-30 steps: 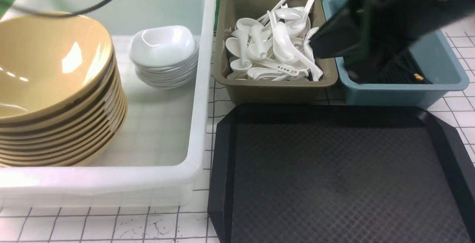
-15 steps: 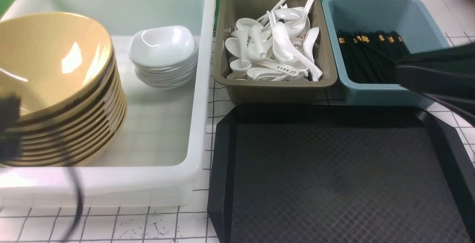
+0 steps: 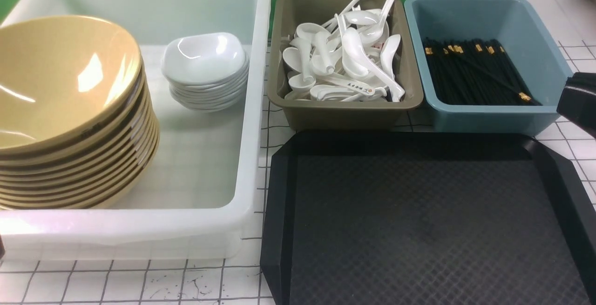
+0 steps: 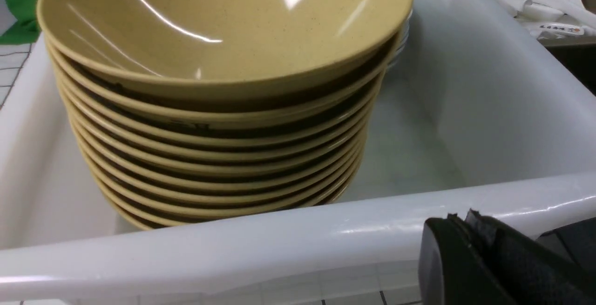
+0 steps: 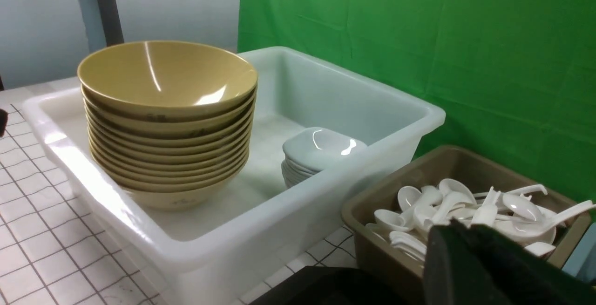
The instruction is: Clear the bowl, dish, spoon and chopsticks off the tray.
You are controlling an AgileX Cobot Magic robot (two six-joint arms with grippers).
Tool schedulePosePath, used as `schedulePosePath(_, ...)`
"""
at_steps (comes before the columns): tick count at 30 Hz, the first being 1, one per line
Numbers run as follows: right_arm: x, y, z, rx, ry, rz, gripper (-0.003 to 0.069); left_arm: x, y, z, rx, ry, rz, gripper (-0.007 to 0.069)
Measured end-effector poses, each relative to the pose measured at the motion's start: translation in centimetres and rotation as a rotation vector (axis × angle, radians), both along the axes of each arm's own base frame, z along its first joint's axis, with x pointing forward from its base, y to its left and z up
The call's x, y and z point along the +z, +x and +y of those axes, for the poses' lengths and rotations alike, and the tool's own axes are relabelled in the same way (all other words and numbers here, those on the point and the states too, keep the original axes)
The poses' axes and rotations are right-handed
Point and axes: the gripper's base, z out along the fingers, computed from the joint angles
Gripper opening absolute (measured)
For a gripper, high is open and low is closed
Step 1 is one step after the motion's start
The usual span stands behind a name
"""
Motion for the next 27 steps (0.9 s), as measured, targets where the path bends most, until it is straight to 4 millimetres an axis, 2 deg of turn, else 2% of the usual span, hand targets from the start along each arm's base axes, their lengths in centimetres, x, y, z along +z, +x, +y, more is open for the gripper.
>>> schedulePosePath(20, 0.0, -0.1, -0.1, 0.0, 0.003, -0.002, 0.0092, -0.1, 0.0, 0.0, 0.0, 0.001, 0.009, -0.0013)
schedulePosePath(25, 0.0, -0.9, -0.9, -0.021, 0.032, -0.058, 0.0095, -0.1, 0.0, 0.0, -0.001, 0.002, 0.011, -0.0013)
schedulePosePath(27, -1.0, -1.3, -2.0, -0.092, 0.047, -0.104, 0.0076, -0.1, 0.0, 0.0, -0.001, 0.002, 0.01, -0.0013)
